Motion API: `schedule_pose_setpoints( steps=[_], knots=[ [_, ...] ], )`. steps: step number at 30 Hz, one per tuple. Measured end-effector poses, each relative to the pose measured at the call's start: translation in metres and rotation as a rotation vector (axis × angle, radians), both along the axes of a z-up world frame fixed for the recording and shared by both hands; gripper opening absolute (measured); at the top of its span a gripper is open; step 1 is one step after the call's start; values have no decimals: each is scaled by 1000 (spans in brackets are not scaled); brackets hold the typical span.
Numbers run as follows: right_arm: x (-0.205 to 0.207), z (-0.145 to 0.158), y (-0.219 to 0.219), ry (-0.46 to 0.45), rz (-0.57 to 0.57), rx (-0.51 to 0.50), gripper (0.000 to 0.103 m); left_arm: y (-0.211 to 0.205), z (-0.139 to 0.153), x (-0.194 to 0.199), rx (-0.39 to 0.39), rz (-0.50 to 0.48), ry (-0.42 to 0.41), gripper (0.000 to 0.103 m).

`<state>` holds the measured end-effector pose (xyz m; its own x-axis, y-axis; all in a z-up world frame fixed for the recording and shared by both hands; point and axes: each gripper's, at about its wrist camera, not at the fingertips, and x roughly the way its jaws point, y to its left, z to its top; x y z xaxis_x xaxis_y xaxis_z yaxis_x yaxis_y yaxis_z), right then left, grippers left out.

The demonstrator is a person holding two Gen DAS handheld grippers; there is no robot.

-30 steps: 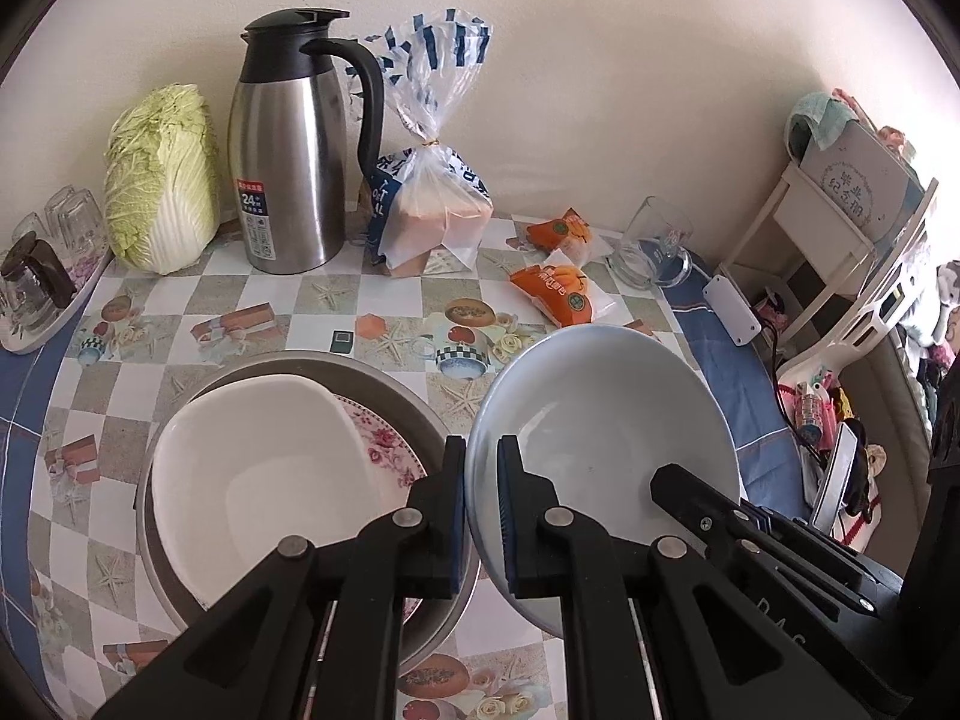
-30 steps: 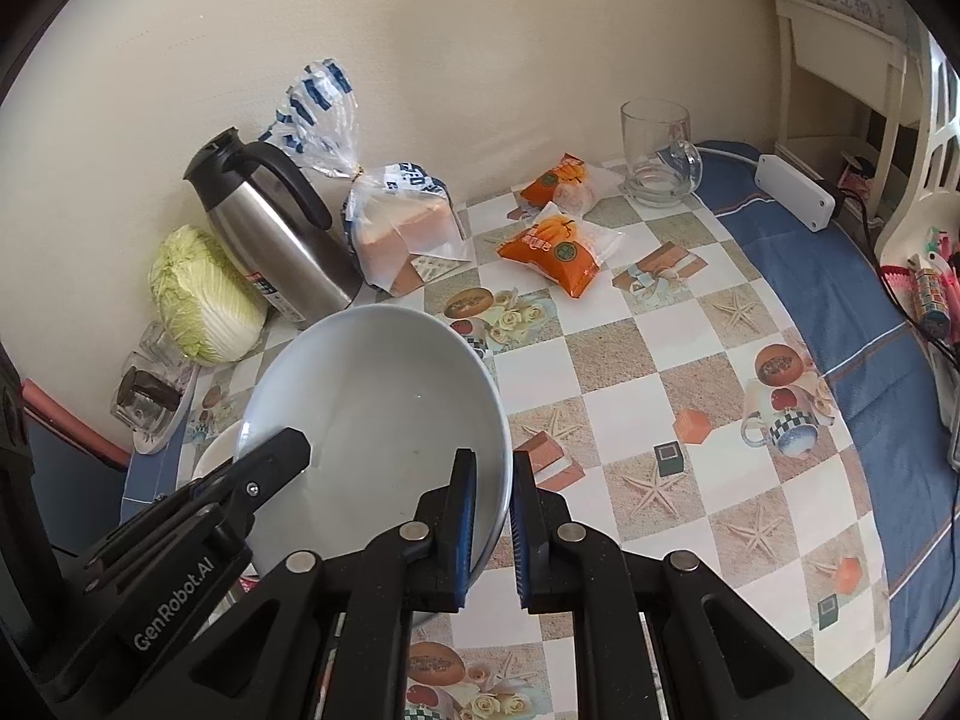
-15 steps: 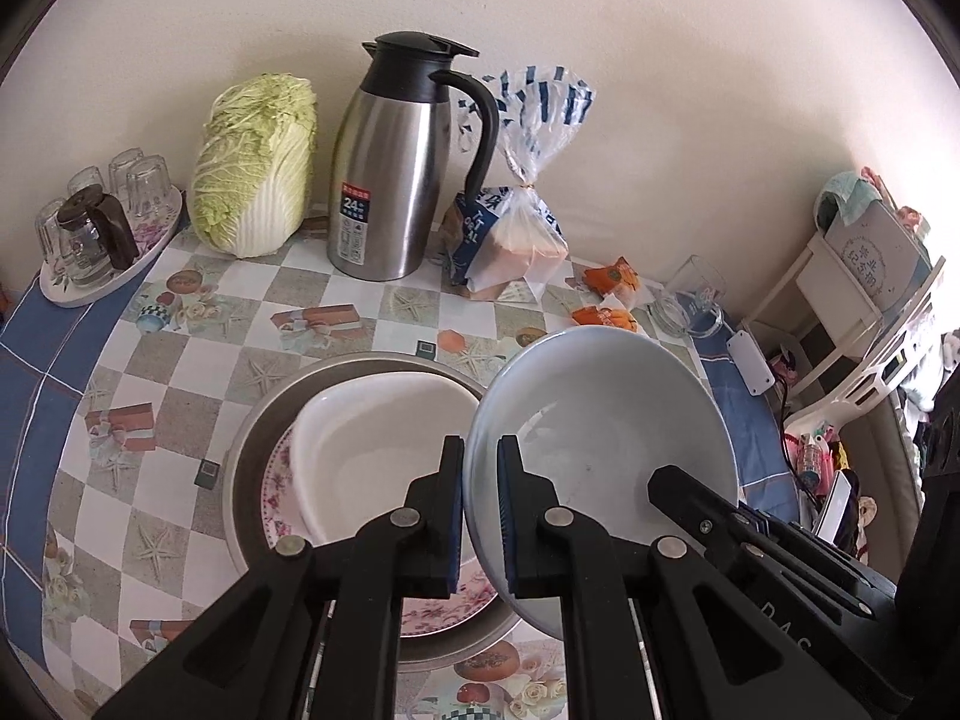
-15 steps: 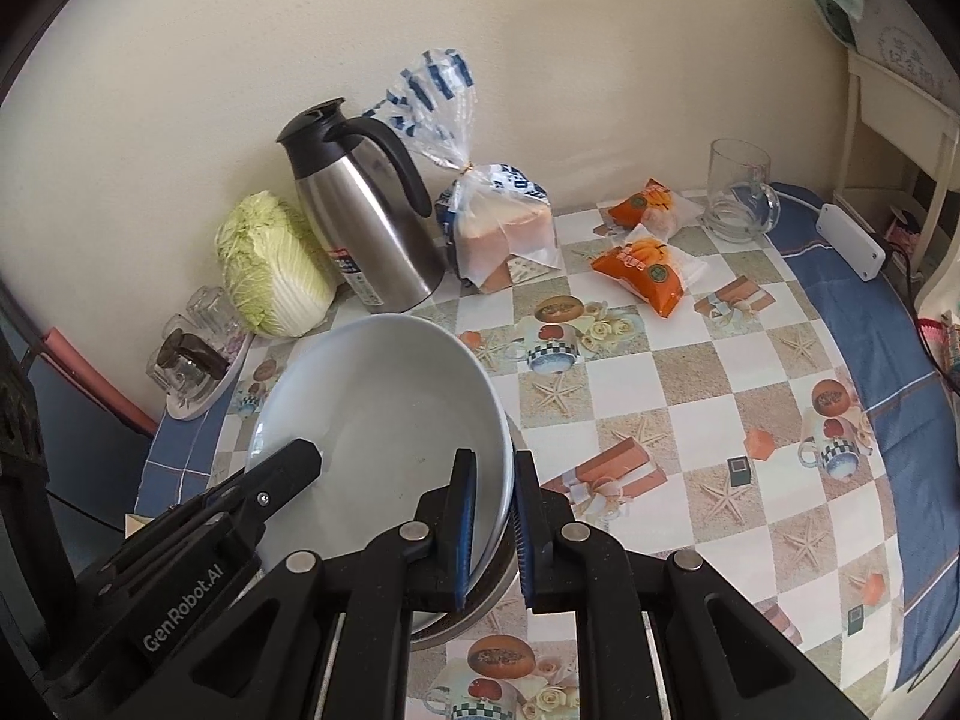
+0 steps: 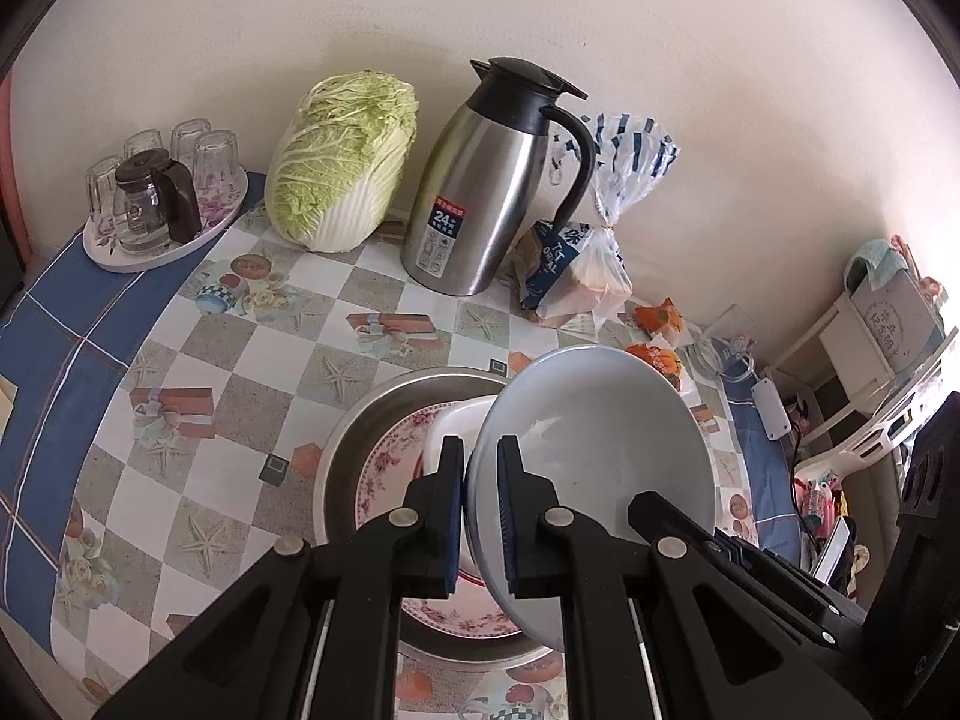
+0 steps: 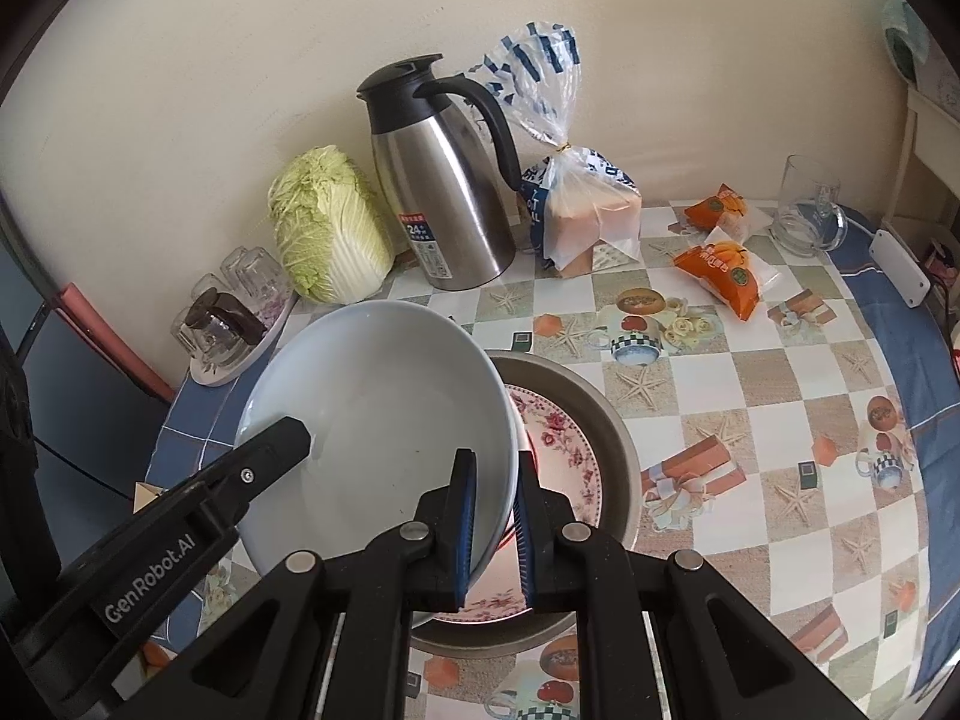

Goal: Organize plates and bowls
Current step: 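Lift and carry the round bowl with both grippers over the basin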

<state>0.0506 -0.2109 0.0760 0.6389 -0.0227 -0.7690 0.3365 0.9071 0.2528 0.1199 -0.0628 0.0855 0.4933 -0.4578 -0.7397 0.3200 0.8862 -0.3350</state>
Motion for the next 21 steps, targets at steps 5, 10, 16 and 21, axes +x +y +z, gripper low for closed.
schedule_pose_setpoints(
  steps=[5, 10, 16, 21],
  knots=[
    [10, -2, 18, 5, 28, -12, 15, 17, -4, 7, -20, 30, 14, 9],
    [17, -5, 27, 10, 42, -19, 15, 22, -8, 11, -29, 45, 22, 9],
    [22, -9, 24, 13, 33, -28, 15, 12, -15, 15, -38, 29, 25, 9],
    [23, -15, 13, 17, 9, -18, 15, 2, -28, 20, -24, 14, 56, 9]
  ],
)
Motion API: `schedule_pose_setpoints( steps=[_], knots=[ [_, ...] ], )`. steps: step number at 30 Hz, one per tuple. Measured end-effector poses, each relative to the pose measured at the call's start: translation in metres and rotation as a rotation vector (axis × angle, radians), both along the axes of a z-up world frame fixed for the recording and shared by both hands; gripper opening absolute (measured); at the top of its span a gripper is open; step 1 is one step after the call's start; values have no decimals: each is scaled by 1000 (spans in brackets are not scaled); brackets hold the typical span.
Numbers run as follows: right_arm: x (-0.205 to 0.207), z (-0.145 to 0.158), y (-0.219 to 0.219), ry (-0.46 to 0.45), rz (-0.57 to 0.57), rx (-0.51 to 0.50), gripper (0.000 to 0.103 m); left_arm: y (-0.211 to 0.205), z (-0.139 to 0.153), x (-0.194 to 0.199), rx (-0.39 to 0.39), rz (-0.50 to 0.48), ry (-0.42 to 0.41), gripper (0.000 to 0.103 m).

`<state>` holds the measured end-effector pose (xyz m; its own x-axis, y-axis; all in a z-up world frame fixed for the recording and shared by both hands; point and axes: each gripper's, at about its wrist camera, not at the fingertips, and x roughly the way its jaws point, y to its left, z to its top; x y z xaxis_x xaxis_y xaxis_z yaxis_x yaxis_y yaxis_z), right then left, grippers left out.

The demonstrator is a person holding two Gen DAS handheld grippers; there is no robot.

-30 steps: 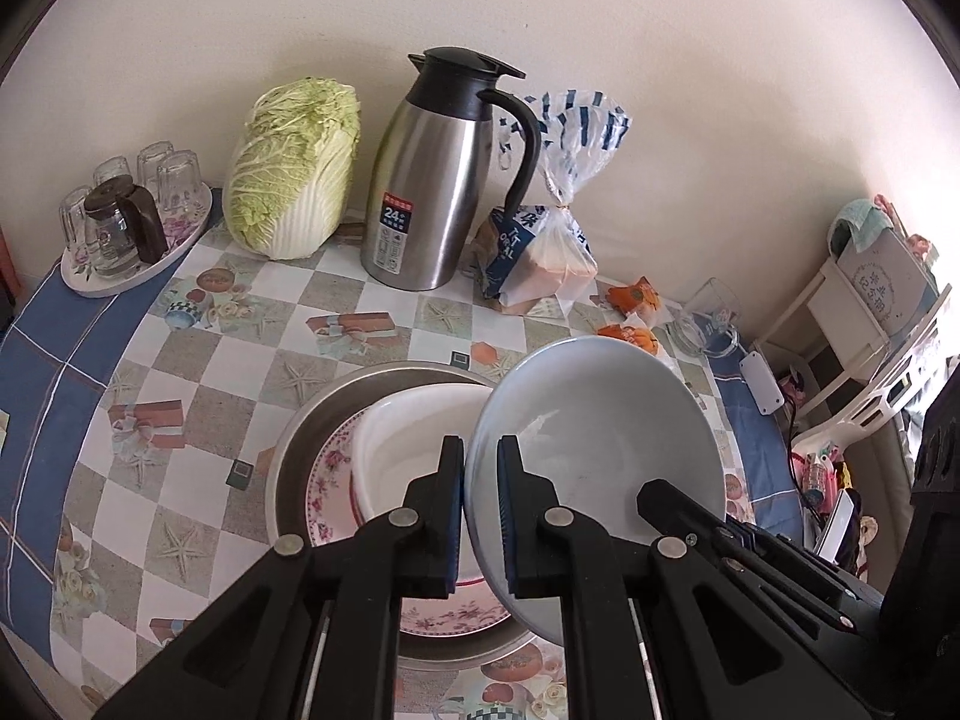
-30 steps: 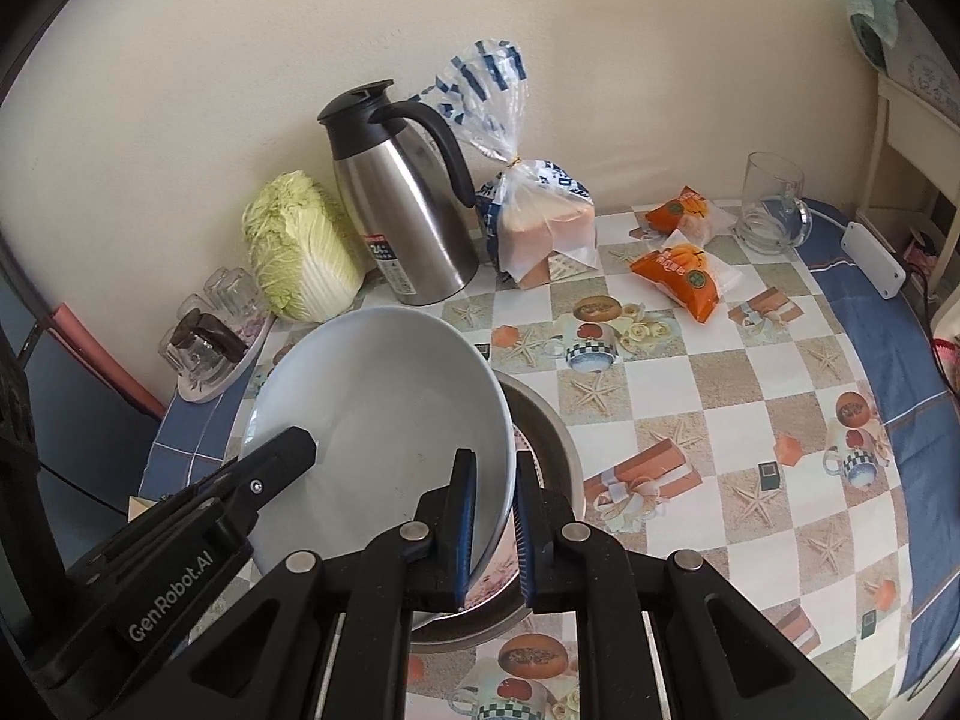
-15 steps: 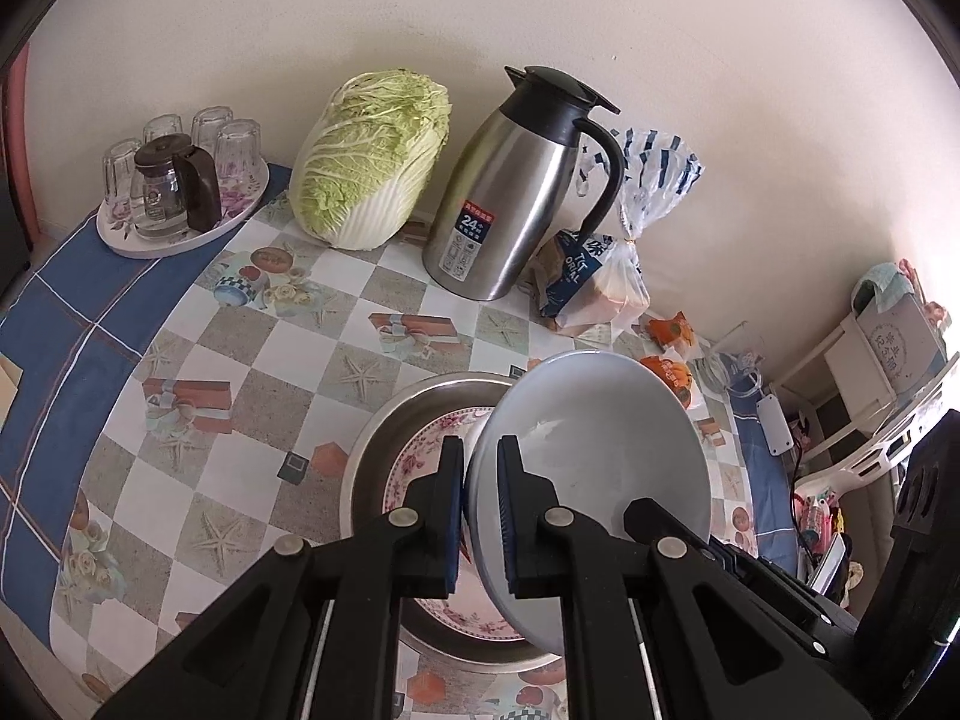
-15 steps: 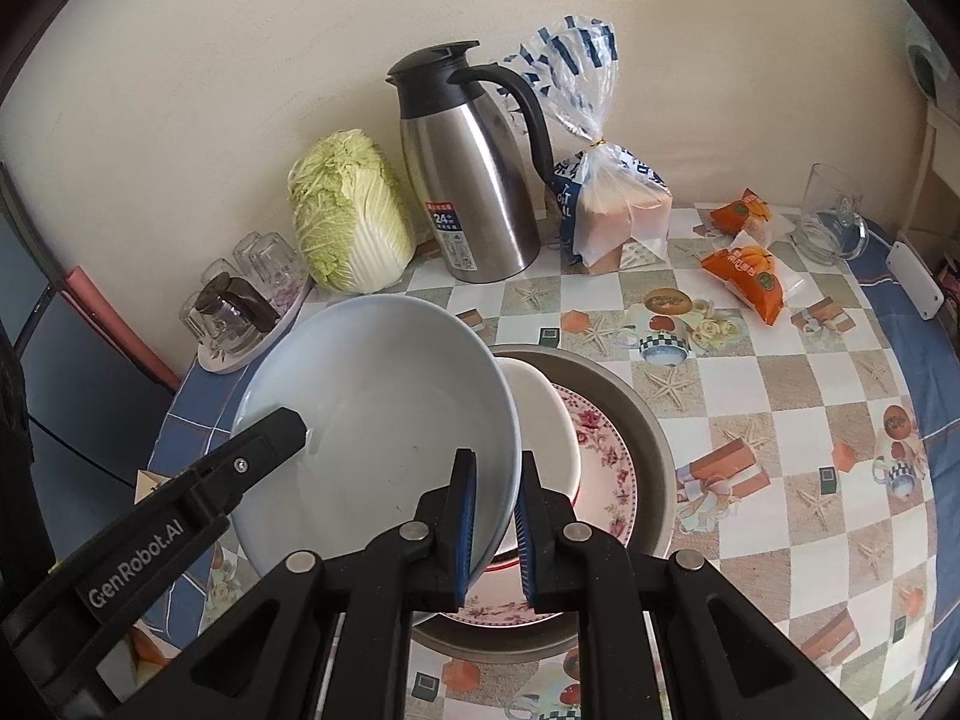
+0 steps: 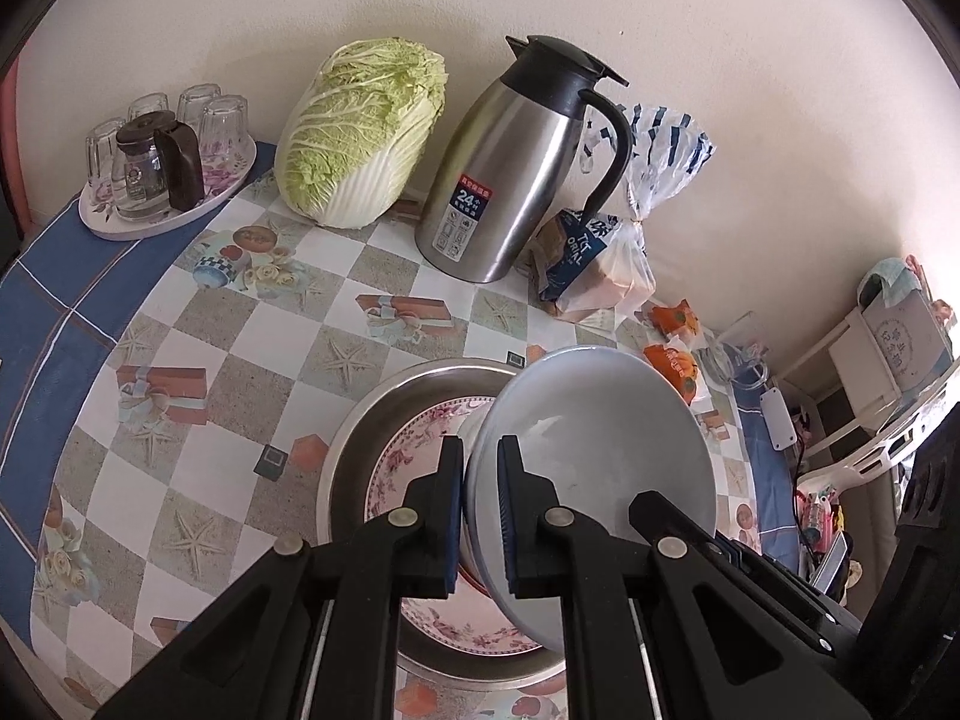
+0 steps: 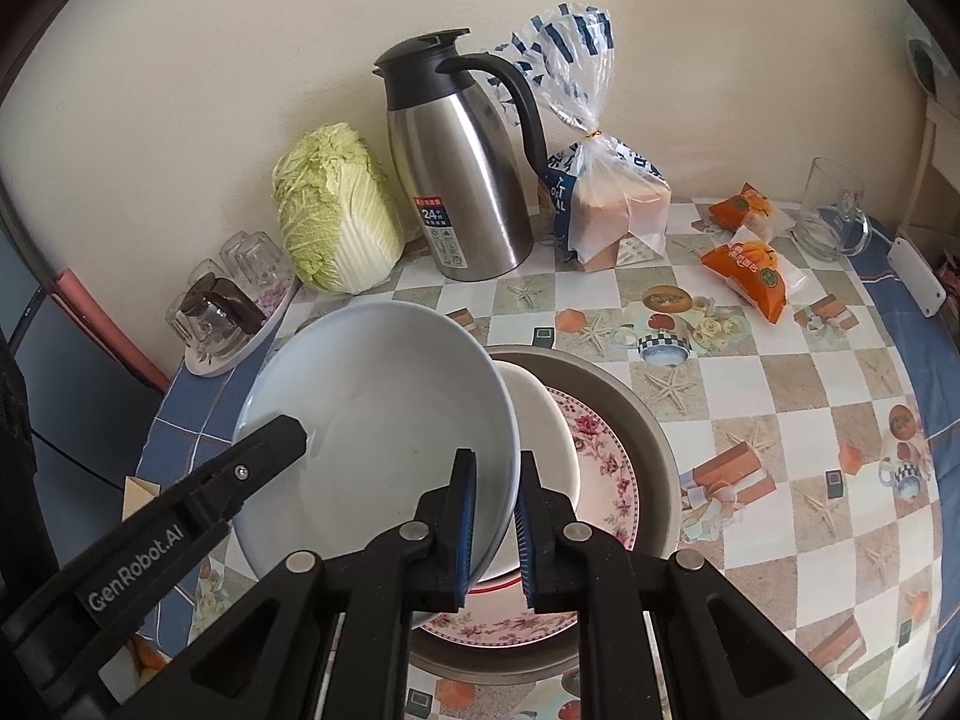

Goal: Organize plates and bowls
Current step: 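Lift and carry the round bowl with both grippers over the basin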

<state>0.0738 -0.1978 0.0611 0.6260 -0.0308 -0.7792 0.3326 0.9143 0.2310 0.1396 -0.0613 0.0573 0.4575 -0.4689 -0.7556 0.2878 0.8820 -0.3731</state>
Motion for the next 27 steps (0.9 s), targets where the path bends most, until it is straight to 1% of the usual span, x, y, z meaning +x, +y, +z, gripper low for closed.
schedule_pose_setpoints(
  steps=[8, 13, 18, 27],
  knots=[
    [3, -10, -11, 8, -11, 17, 15, -6, -6, 3, 1, -2, 6, 9],
    [4, -12, -11, 11, -12, 12, 15, -6, -8, 5, -5, -3, 16, 9],
    [5, -14, -13, 12, -11, 8, 15, -11, -10, 5, 11, -8, 18, 9],
    [8, -19, -17, 19, -19, 16, 16, -12, -12, 6, 16, -4, 22, 9]
  ],
)
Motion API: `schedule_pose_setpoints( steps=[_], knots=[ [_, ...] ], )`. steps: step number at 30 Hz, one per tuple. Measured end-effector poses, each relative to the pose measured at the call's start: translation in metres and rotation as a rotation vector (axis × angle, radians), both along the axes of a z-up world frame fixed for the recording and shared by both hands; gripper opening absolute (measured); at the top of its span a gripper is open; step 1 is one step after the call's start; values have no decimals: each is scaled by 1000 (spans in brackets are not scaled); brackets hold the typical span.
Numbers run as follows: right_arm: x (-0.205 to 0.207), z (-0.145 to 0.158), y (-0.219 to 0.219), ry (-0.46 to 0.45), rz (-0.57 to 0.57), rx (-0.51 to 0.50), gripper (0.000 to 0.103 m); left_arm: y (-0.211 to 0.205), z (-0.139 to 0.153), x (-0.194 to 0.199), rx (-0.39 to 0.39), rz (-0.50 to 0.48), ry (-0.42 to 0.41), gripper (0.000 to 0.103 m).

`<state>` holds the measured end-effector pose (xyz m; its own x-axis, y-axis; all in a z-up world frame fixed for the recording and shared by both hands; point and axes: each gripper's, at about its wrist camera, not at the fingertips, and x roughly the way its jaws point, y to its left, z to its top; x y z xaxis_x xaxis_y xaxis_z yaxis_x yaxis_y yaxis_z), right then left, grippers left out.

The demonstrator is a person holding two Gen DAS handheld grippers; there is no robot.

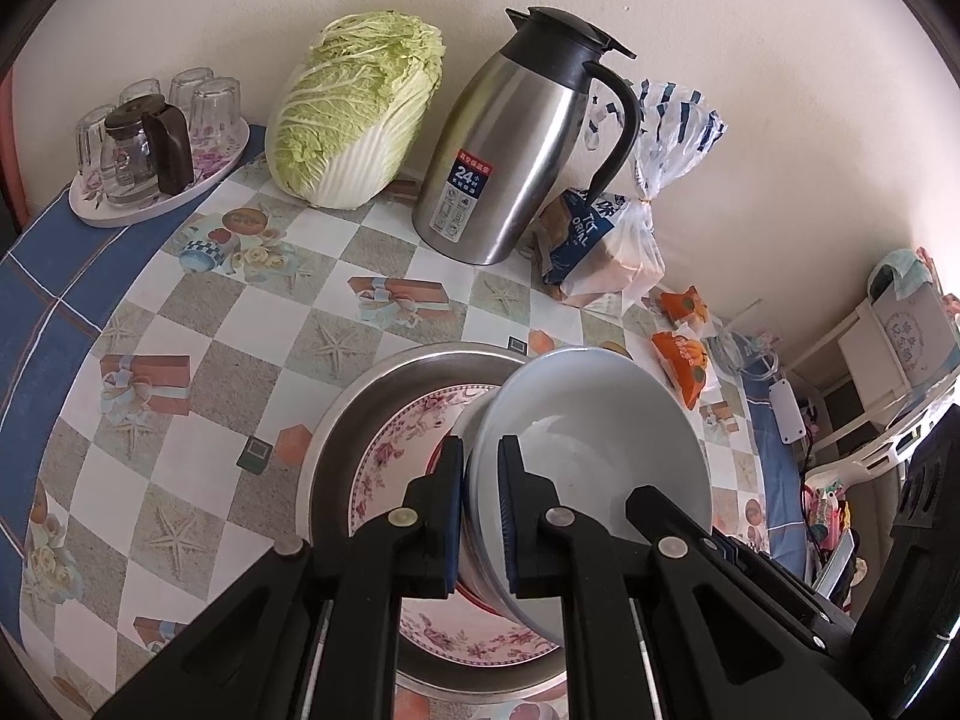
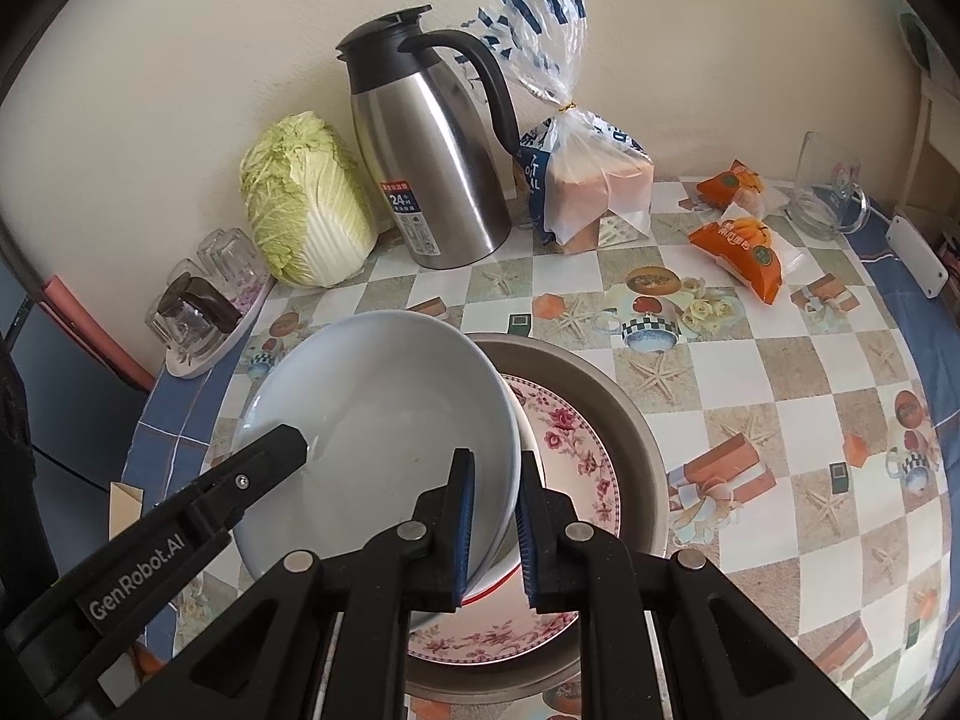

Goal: Organize plates and bowls
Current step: 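Lift and carry the round bowl with both grippers over the basin, then lower the round bowl onto the stacked bowls and open both grippers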

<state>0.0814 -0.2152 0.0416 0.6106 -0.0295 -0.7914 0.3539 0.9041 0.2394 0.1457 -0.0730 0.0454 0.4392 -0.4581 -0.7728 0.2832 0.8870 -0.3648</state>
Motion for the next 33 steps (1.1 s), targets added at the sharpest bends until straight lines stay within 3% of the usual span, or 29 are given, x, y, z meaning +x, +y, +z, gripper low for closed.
schedule_pose_setpoints(
  steps=[8, 27, 33],
  knots=[
    [1, 1, 2, -15, 19, 12, 24, 3, 3, -1, -2, 16, -8, 9],
    [0, 2, 1, -34, 25, 32, 27, 6, 4, 0, -5, 25, 2, 9],
    [-2, 8, 1, -34, 19, -7, 33, 7, 2, 0, -4, 30, 14, 9]
  ],
)
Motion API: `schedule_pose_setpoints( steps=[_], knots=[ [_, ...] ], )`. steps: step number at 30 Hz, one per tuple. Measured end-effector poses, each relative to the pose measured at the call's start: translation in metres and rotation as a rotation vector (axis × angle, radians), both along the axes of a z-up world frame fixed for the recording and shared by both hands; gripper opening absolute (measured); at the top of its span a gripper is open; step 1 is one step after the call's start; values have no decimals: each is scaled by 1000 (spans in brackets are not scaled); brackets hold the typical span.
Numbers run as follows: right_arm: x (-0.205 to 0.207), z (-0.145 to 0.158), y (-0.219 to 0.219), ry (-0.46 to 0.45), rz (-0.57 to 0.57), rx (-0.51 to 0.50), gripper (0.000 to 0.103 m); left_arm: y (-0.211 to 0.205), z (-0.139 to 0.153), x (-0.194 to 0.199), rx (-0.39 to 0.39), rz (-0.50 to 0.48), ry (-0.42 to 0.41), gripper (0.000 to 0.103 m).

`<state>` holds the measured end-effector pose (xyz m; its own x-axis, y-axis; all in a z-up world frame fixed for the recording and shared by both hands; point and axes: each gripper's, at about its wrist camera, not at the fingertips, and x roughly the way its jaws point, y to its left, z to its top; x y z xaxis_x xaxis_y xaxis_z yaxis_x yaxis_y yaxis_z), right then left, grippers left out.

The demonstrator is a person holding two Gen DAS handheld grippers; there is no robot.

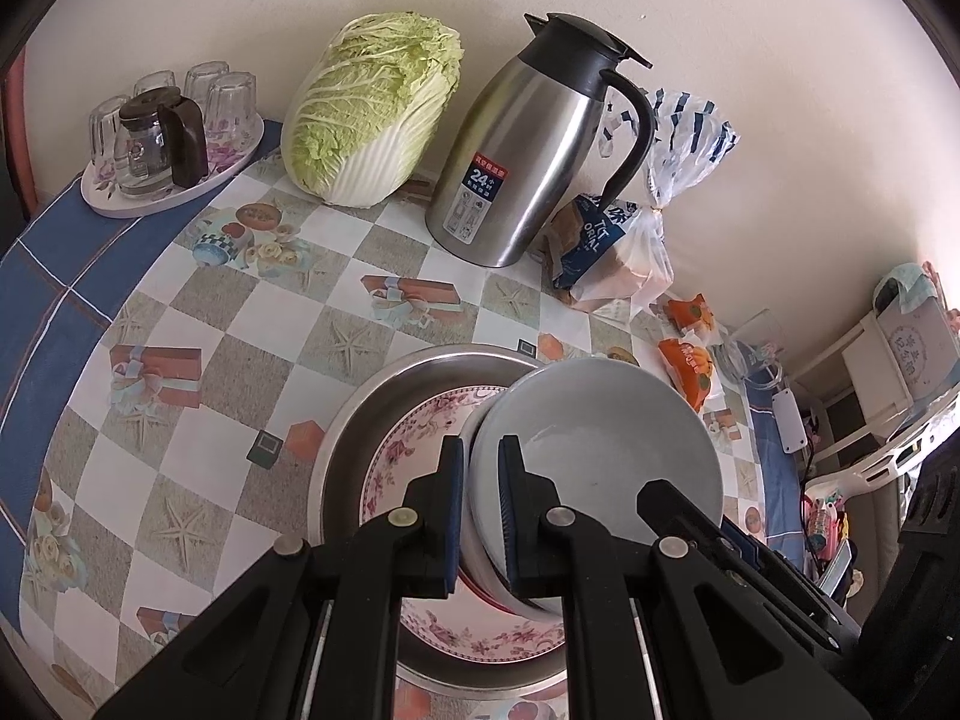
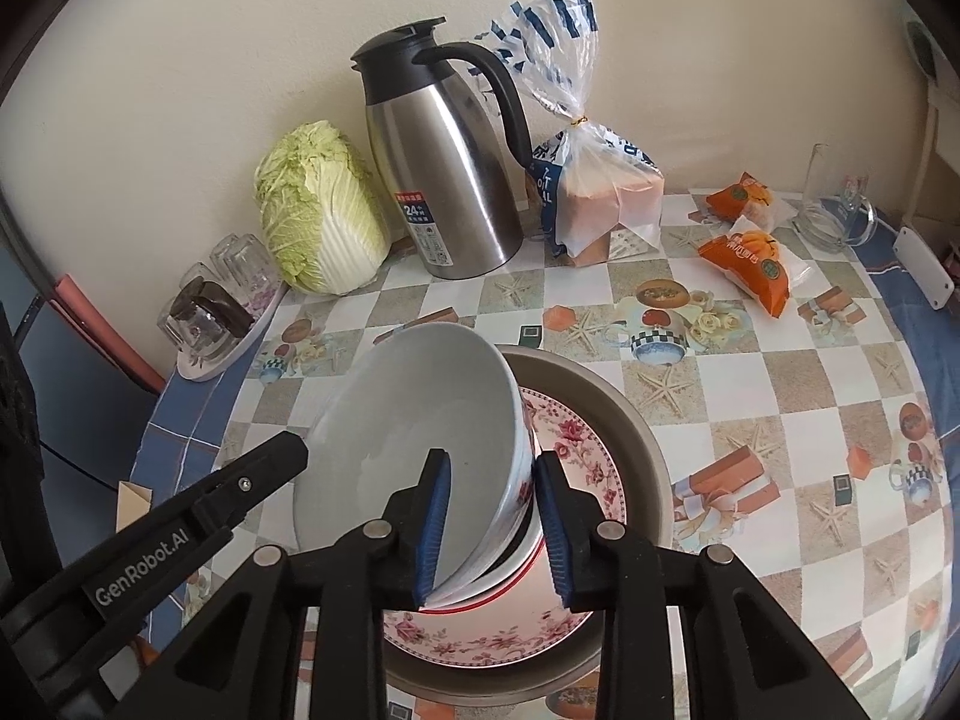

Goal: Organize plates and bowls

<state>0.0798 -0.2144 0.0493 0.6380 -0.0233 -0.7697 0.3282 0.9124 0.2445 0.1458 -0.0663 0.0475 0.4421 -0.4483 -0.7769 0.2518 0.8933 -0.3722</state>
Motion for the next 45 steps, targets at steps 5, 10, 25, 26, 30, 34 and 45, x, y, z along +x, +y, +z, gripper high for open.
schedule_pose_setpoints(
  steps=[5, 10, 25, 26, 30, 34, 45],
  knots=[
    [-1, 1, -3, -10, 5, 17, 33, 0, -1, 1, 4, 5, 8, 12],
    [-5, -3, -16, -3, -38, 44, 33, 4, 2, 0, 7, 23, 6, 16],
    [-12, -9, -27, 10, -48, 53, 69, 12, 10, -6, 42, 75, -6, 72],
    [-13, -8, -26, 11, -42, 43, 70, 14, 10, -6, 46, 83, -9, 78],
    [-21, -7, -21, 10, -30, 3, 90, 21, 12, -10, 71, 117, -31, 91],
    [-29, -9, -15, 17, -19, -40, 103, 29, 7, -14, 106, 145, -27, 96],
    [-46, -3, 1, 9, 12, -122, 103, 43, -2, -38, 191, 150, -44, 96]
  ],
)
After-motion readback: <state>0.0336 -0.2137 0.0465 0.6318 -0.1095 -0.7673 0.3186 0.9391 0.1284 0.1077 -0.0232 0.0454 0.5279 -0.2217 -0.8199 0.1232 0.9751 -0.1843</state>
